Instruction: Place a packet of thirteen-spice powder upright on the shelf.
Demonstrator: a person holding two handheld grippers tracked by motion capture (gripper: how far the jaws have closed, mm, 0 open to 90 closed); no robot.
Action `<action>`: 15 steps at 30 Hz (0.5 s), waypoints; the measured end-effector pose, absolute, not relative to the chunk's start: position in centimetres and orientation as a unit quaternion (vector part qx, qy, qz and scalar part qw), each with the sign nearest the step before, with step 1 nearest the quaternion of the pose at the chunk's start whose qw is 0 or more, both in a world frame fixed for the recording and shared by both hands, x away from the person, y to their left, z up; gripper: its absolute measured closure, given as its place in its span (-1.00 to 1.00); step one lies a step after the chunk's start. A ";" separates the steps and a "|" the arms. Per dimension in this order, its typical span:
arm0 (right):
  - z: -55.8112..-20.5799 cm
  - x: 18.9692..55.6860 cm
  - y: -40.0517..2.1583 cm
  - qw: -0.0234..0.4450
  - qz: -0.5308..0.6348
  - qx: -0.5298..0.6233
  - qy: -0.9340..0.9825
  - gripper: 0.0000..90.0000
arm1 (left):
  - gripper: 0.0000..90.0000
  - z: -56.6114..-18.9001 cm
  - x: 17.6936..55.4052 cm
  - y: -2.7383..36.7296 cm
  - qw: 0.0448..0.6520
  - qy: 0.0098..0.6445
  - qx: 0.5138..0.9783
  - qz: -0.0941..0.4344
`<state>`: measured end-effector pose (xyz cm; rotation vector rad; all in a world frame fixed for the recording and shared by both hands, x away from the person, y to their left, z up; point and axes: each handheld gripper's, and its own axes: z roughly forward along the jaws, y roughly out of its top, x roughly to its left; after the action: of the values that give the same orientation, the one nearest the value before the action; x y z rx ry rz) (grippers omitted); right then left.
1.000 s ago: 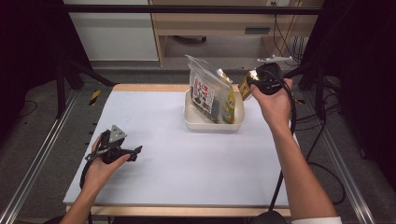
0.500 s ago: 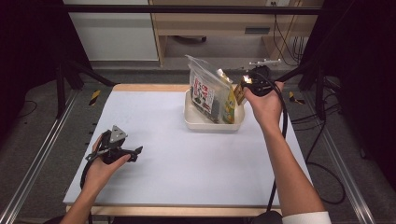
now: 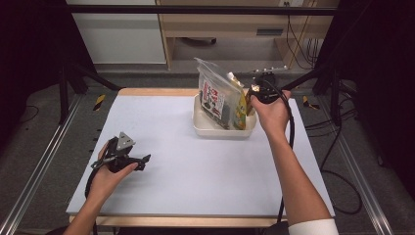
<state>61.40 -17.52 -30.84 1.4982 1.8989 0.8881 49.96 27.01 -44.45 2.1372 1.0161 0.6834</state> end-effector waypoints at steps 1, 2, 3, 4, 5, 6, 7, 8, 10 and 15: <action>-31.0 61.4 -17.4 0.276 0.328 0.562 0.707 0.52 | -0.87 -44.5 49.9 27.0 0.333 0.390 0.818 0.261; -31.1 61.5 -17.3 0.277 0.325 0.563 0.708 0.52 | -0.87 -44.5 49.9 26.9 0.333 0.389 0.819 0.261; -31.2 61.5 -17.3 0.278 0.322 0.564 0.707 0.52 | -0.87 -44.5 50.0 26.9 0.332 0.388 0.819 0.260; -31.3 61.5 -17.2 0.277 0.320 0.566 0.707 0.52 | -0.87 -44.5 50.0 26.9 0.331 0.387 0.820 0.259; -31.4 61.6 -17.2 0.277 0.319 0.566 0.708 0.52 | -0.87 -44.6 50.0 26.9 0.330 0.387 0.821 0.259; -31.5 61.6 -17.1 0.276 0.316 0.569 0.707 0.52 | -0.87 -44.6 50.0 26.8 0.330 0.387 0.822 0.259; -31.6 61.6 -17.1 0.277 0.312 0.570 0.707 0.52 | -0.87 -44.6 49.9 26.8 0.329 0.386 0.822 0.259; -31.7 61.7 -17.1 0.278 0.309 0.572 0.707 0.52 | -0.87 -44.6 49.9 26.8 0.330 0.387 0.822 0.258; -31.9 61.8 -17.1 0.282 0.306 0.573 0.706 0.52 | -0.87 -44.6 49.9 26.7 0.329 0.385 0.823 0.258; -32.3 62.0 -17.3 0.278 0.298 0.582 0.703 0.52 | -0.87 -44.6 49.9 26.7 0.328 0.384 0.824 0.256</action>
<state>62.00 -17.26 -32.32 1.5623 1.8871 0.8010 49.90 26.66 -44.64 2.1580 1.0049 0.6712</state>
